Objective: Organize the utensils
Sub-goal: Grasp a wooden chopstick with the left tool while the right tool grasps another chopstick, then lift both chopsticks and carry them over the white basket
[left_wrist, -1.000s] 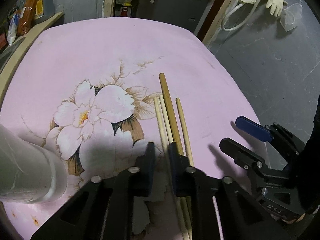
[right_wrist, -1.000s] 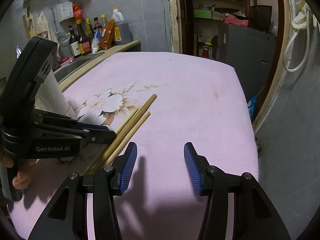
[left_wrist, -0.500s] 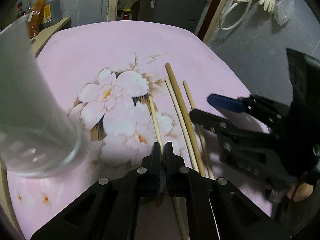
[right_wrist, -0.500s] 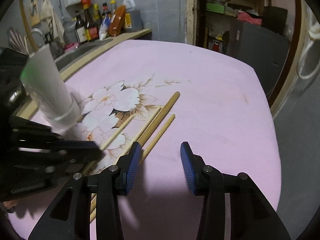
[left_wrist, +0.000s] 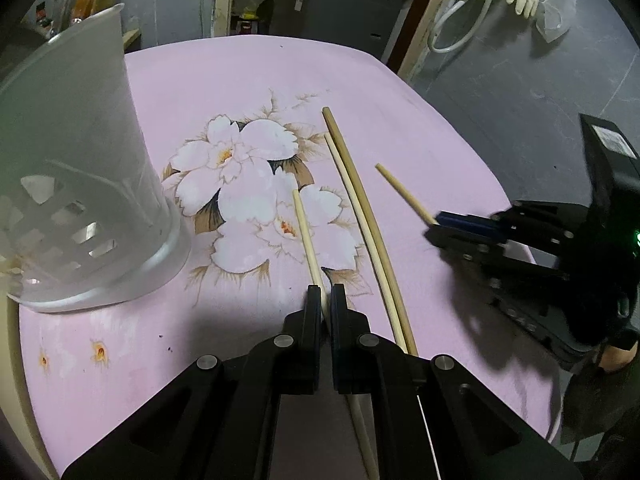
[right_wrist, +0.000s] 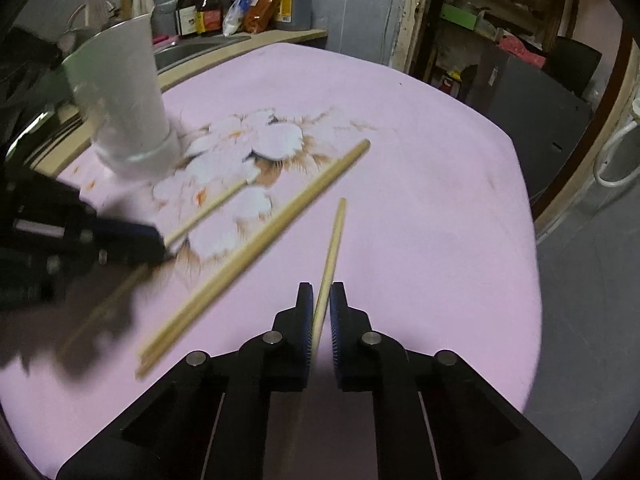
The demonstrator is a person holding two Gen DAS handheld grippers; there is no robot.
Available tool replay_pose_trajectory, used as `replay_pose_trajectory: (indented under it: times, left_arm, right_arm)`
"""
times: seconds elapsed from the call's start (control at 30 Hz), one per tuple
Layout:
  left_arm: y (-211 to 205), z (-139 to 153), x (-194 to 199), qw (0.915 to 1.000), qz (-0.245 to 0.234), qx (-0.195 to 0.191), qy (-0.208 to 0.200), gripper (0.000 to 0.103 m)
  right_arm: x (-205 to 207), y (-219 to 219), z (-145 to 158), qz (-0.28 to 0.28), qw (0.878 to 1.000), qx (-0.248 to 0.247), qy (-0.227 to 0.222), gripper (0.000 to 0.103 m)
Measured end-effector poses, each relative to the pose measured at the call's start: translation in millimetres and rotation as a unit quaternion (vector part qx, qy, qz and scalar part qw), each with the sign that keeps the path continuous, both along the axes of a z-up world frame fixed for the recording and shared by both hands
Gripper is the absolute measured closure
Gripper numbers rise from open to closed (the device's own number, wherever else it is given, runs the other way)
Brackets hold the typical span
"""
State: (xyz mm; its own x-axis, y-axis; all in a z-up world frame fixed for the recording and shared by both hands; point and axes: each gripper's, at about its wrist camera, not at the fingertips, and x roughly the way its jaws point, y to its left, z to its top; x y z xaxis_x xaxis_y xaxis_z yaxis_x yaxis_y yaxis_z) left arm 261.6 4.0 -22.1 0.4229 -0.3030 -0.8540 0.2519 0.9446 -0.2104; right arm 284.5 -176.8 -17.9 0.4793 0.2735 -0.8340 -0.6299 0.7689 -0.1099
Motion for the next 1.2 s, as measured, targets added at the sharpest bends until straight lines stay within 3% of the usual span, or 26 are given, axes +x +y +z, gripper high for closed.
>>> replay_pose_trajectory:
  times: [0.2,0.33,0.47,0.6,0.77,0.97,1.07,1.2]
  left_arm:
    - [-8,-3,10,0.9994,-0.009,0.013,0.030,0.097]
    - [-14,-3,14,0.9984,-0.015,0.030,0.045,0.096]
    - [-15,-4,18,0.9985,-0.013,0.028,0.045,0.099]
    - [-16,-5,11,0.9993,-0.009,0.002,0.037,0.101]
    - [-19,3,-5,0.9998,0.013,-0.011,-0.011,0.101]
    - [-19,25,-33,0.9935,0.033,-0.032,-0.104,0.101]
    - [-13,39,-44,0.9863,0.037,-0.052,-0.152,0.101]
    - [-7,62,-61,0.9692,0.034,-0.061,-0.236,0.101]
  right_arm:
    - [5,3,-2,-0.015,1.000,-0.002,0.012,0.096]
    - [22,6,-4,-0.030,0.998,0.022,0.045,0.095]
    - [22,9,-3,-0.022,0.998,0.016,0.050,0.097]
    - [14,2,0,-0.026,0.998,0.037,0.053,0.100]
    - [-1,-7,7,-0.042,0.994,0.093,0.043,0.100]
    - [-32,-19,38,-0.050,0.983,0.173,-0.040,0.100]
    - [-53,-21,58,-0.050,0.972,0.202,-0.109,0.100]
    - [-74,-20,81,-0.051,0.953,0.232,-0.187,0.100]
